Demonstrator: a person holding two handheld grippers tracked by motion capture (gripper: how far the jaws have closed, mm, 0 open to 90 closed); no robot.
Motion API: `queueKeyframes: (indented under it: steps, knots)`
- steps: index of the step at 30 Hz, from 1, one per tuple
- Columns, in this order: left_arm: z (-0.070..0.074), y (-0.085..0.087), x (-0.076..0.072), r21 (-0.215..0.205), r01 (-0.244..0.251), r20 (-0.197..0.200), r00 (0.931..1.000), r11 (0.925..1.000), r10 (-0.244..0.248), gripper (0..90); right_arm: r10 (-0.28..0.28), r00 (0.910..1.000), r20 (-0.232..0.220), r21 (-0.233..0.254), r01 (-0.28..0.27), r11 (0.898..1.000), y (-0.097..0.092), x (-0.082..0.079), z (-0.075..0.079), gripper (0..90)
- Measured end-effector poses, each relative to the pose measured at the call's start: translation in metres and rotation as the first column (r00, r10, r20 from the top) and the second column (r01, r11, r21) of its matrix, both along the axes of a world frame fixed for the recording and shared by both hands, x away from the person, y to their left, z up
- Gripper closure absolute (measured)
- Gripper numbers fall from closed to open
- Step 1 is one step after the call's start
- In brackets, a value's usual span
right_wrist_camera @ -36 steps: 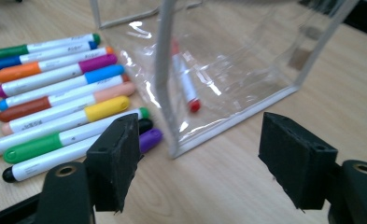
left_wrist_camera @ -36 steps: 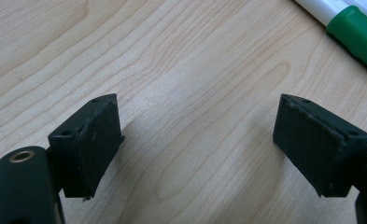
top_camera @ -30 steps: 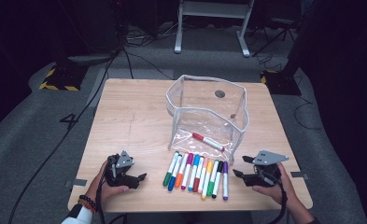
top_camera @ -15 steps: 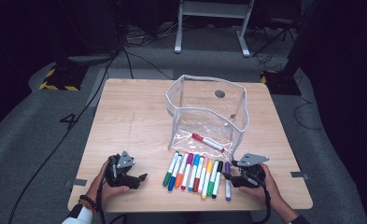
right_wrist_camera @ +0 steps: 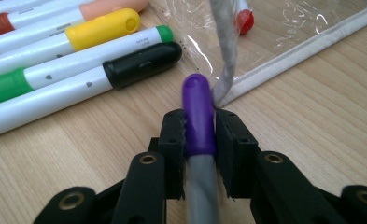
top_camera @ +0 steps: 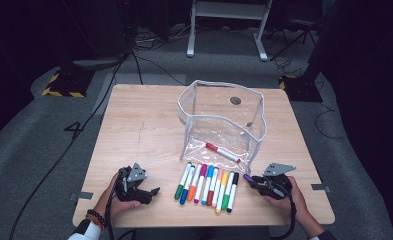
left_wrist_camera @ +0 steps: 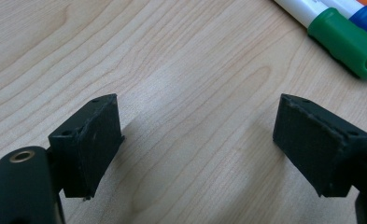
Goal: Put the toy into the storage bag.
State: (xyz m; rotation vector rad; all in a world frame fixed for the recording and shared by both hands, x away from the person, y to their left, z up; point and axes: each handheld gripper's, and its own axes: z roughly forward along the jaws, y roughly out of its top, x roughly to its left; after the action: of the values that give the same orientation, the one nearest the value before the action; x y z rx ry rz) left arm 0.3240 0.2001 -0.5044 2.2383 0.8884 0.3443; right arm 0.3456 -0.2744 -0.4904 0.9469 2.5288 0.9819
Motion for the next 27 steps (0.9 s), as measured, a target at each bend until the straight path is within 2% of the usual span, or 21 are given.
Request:
queueKeyframes:
  steps: [8,9,10,16,22,27]
  knots:
    - [0.000,0.000,0.000,0.000,0.000,0.000,1.0000,1.0000,0.000,15.6,0.051,0.9987,0.004,0.001,-0.051,0.999,-0.009,0.001,0.000,74.6]
    - [0.000,0.000,0.000,0.000,0.000,0.000,1.0000,1.0000,0.000,15.6,0.063,0.9980,-0.007,0.026,-0.062,0.998,-0.012,0.001,0.002,74.6]
    - [0.000,0.000,0.000,0.000,0.000,0.000,1.0000,1.0000,0.000,15.6,0.063,0.9980,-0.007,0.026,-0.062,0.998,-0.012,0.001,0.002,74.6]
    - [0.000,0.000,0.000,-0.001,0.000,0.000,1.0000,1.0000,0.000,15.6,0.061,0.9975,0.034,0.087,-0.064,0.994,-0.030,-0.002,0.020,74.7]
    - [0.000,0.000,0.000,-0.001,0.000,0.000,1.0000,1.0000,0.000,15.6,0.036,0.9934,0.109,0.151,-0.052,0.987,-0.047,-0.003,0.051,74.7]
    - [0.000,0.000,0.000,-0.001,0.000,-0.001,1.0000,1.0000,0.000,15.6,0.018,0.9800,0.198,0.165,-0.051,0.985,-0.056,0.002,0.089,74.7]
